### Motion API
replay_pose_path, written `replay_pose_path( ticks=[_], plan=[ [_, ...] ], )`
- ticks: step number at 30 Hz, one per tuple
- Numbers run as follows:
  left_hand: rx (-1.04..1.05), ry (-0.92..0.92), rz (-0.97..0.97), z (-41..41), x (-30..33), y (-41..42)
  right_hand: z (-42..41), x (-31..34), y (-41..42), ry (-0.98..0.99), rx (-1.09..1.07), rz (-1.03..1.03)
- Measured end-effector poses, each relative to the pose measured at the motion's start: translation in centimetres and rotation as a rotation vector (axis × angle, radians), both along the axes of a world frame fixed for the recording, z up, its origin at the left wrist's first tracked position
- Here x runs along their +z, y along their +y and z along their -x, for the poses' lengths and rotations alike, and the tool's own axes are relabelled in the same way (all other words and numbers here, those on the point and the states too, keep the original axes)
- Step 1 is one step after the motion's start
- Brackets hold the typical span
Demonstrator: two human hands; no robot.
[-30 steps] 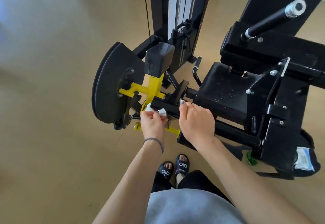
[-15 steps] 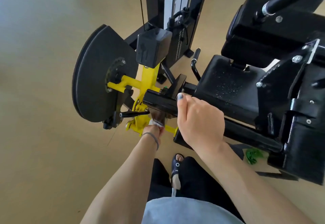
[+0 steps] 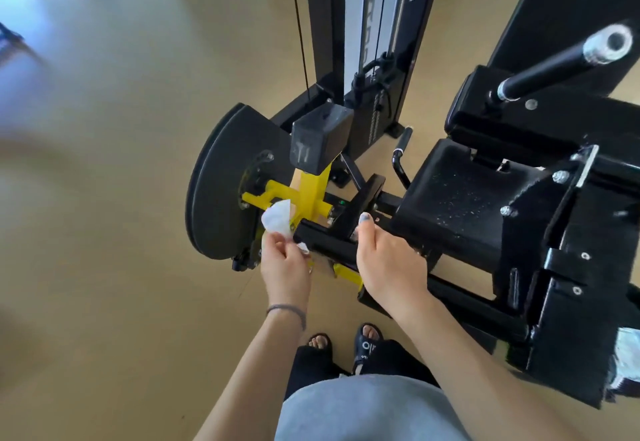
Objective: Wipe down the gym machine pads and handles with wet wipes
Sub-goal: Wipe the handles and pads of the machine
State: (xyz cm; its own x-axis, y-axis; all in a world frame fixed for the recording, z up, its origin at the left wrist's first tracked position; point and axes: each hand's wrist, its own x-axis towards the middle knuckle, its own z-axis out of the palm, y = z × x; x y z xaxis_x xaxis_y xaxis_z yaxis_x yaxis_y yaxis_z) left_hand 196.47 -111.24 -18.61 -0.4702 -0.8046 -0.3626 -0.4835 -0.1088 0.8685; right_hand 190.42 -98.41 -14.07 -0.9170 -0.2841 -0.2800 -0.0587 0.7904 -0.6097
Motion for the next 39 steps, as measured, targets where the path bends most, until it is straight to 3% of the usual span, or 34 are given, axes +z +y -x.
replay_pose_path(
  ticks=[3, 7, 11, 14, 16, 20, 22, 24, 29, 34, 39],
  plan=[
    [-0.149, -0.009, 0.214, -0.6, 0.8, -0.6, 1.1, 0.8, 0.1, -0.091, 0.058, -0.005],
    [-0.238, 0.028, 0.529, -1.1, 2.4, -0.4, 2.5, 1.2, 0.5, -0.361, -0.011, 0.180],
    [-0.721, 0.075, 0.996, 0.0, 3.8, -0.3, 3.4, 1.3, 0.0, -0.396, -0.025, 0.241],
    [-1.028, 0.037, 1.202, 1.9, 4.4, -0.4, 4.3, 1.3, -0.1, -0.446, -0.049, 0.292],
    [-1.166, -0.045, 1.121, 3.9, 5.0, -0.9, 4.9, 1.3, 0.1, -0.469, -0.071, 0.363],
    [-1.431, -0.522, 0.571, 10.1, 4.6, -3.9, 5.7, 1.1, 0.1, -0.402, -0.057, 0.354],
    [-1.598, -0.634, 0.400, 12.4, 3.9, -5.0, 6.1, 0.7, -0.2, -0.554, 0.019, 0.234],
    [-1.723, -0.682, 0.413, 13.5, 2.9, -5.7, 6.5, 0.2, -0.7, -0.730, 0.130, 0.158],
    [-1.773, -0.612, 0.264, 14.2, -1.0, -7.2, 7.8, -1.1, -2.2, -0.943, 0.157, 0.096],
    [-1.413, -0.452, 0.155, 13.3, -5.3, -7.9, 8.7, -3.6, -3.7, -1.067, 0.152, 0.007],
    [-1.338, -0.387, 0.038, 14.0, -6.6, -8.1, 9.5, -5.4, -5.3, -0.999, 0.089, 0.017]
  ],
)
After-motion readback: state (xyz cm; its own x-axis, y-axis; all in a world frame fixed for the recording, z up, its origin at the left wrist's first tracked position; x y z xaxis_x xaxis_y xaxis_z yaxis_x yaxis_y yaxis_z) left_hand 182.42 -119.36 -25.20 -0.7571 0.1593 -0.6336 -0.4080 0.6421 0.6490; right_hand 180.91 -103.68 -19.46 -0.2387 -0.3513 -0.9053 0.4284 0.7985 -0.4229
